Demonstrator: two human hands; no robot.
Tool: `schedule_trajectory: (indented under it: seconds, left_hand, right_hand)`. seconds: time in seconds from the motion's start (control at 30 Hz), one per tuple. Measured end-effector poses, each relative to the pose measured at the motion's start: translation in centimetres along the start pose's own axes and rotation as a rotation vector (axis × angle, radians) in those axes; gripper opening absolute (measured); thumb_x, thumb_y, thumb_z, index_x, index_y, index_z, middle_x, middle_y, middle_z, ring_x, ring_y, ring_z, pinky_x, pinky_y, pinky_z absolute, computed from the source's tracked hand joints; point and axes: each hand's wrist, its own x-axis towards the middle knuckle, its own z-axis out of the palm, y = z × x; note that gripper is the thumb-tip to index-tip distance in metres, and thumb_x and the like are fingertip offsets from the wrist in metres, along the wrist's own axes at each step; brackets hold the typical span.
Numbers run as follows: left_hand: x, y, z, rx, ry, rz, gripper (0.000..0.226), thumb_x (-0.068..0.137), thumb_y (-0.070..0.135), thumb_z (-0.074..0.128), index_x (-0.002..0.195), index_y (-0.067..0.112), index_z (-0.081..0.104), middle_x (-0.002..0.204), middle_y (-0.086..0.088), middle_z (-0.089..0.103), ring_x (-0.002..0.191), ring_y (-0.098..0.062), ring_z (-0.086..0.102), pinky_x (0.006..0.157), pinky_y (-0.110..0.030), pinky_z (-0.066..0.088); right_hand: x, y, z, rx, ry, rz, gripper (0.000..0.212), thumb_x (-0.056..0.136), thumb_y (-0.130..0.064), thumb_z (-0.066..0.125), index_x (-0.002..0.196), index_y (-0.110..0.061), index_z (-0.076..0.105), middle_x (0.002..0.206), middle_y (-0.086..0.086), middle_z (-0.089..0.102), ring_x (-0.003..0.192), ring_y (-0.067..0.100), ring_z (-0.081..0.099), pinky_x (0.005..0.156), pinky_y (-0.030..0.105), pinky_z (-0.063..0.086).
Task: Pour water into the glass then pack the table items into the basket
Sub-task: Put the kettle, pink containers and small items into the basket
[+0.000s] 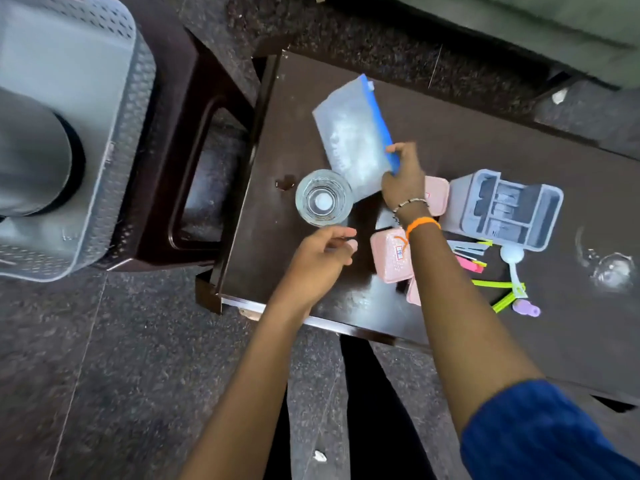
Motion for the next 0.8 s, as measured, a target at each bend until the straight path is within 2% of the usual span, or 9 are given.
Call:
schedule_trajectory:
  seconds: [0.1, 0.2, 0.27, 0.37, 0.5, 0.57, 0.63, 0.73, 0.8]
  left_hand:
    - [1.1, -1.1, 1.9, 0.013, 0.022, -0.041, 0.016, 0.092, 0.014, 0.051, 0.103, 0.024, 0.058, 0.104, -0.009, 0.064, 0.078, -0.011, 0.059, 0.076, -0.021, 0.046]
    - [2.3, -2.2, 3.7, 0.033, 0.061, -0.095, 0.018, 0.092, 0.016, 0.051, 0.107, 0.018, 0.059, 0.099, -0.005, 0.064, 0.073, -0.009, 0.059, 0.073, -0.022, 0.046]
    - [3.2, -3.0, 4.7, 0.081, 0.092, -0.137, 0.022, 0.091, 0.018, 0.053, 0.112, 0.015, 0.060, 0.099, -0.006, 0.066, 0.078, -0.013, 0.061, 0.077, -0.026, 0.048]
    - [4.5, -4.0, 6.4, 0.163, 0.160, -0.202, 0.027, 0.087, 0.020, 0.057, 0.114, 0.015, 0.057, 0.111, -0.009, 0.066, 0.098, -0.023, 0.062, 0.084, -0.028, 0.045]
    - [6.1, -5.4, 8.1, 0.316, 0.215, -0.263, 0.039, 0.081, 0.019, 0.062, 0.118, 0.009, 0.053, 0.118, -0.012, 0.063, 0.110, -0.025, 0.058, 0.087, -0.027, 0.043]
    - [6.6, -6.1, 8.9, 0.328, 0.225, -0.274, 0.036, 0.080, 0.020, 0.064, 0.114, 0.008, 0.057, 0.116, -0.012, 0.065, 0.108, -0.026, 0.060, 0.083, -0.025, 0.043]
    - [6.9, -6.7, 9.6, 0.363, 0.260, -0.262, 0.031, 0.080, 0.021, 0.064, 0.108, 0.008, 0.061, 0.112, -0.012, 0.068, 0.104, -0.027, 0.062, 0.080, -0.025, 0.043]
    - [7.0, -7.2, 9.8, 0.354, 0.341, -0.219, 0.019, 0.082, 0.018, 0.063, 0.097, 0.007, 0.061, 0.103, -0.011, 0.068, 0.091, -0.026, 0.061, 0.070, -0.022, 0.040]
    - [6.7, -7.4, 9.7, 0.303, 0.337, -0.182, 0.010, 0.082, 0.013, 0.064, 0.087, 0.009, 0.056, 0.092, -0.011, 0.064, 0.080, -0.022, 0.056, 0.063, -0.019, 0.036]
  right_hand:
    - [0.9, 1.1, 0.8, -0.447, -0.175, -0.044, 0.039, 0.083, 0.000, 0.044, 0.122, -0.005, 0.045, 0.115, 0.028, 0.057, 0.106, 0.043, 0.053, 0.086, 0.041, 0.042]
    - [0.8, 1.7, 0.9, -0.788, -0.094, -0.218, 0.032, 0.084, -0.007, 0.047, 0.115, -0.006, 0.054, 0.126, 0.019, 0.047, 0.115, 0.038, 0.042, 0.088, 0.042, 0.037]
    - [0.8, 1.8, 0.7, -0.834, -0.079, -0.268, 0.027, 0.084, -0.008, 0.048, 0.108, -0.003, 0.059, 0.128, 0.018, 0.042, 0.116, 0.037, 0.038, 0.088, 0.042, 0.033]
    - [0.9, 2.3, -0.5, -0.800, -0.128, -0.249, 0.030, 0.083, -0.010, 0.050, 0.112, -0.005, 0.058, 0.127, 0.015, 0.045, 0.117, 0.036, 0.037, 0.094, 0.042, 0.031]
    - [0.5, 4.0, -3.2, -0.644, -0.028, -0.173, 0.053, 0.078, -0.003, 0.053, 0.129, -0.008, 0.041, 0.135, 0.017, 0.042, 0.123, 0.037, 0.037, 0.099, 0.042, 0.033]
    - [0.1, 5.1, -4.1, -0.709, -0.117, -0.129, 0.074, 0.074, 0.001, 0.059, 0.139, -0.003, 0.023, 0.145, 0.020, 0.031, 0.135, 0.037, 0.027, 0.112, 0.042, 0.023]
    - [0.1, 6.1, -4.3, -0.782, -0.163, -0.130, 0.077, 0.079, 0.003, 0.054, 0.143, -0.003, 0.012, 0.151, 0.019, 0.023, 0.142, 0.034, 0.016, 0.118, 0.043, 0.013]
    - [0.2, 6.5, -4.4, -0.846, -0.146, -0.200, 0.067, 0.083, 0.005, 0.046, 0.142, -0.002, 0.014, 0.144, 0.021, 0.030, 0.137, 0.036, 0.025, 0.119, 0.044, 0.009]
    - [0.1, 6.2, -4.8, -0.847, -0.115, -0.237, 0.066, 0.080, 0.005, 0.050, 0.139, 0.000, 0.020, 0.138, 0.021, 0.035, 0.129, 0.038, 0.033, 0.118, 0.043, 0.012]
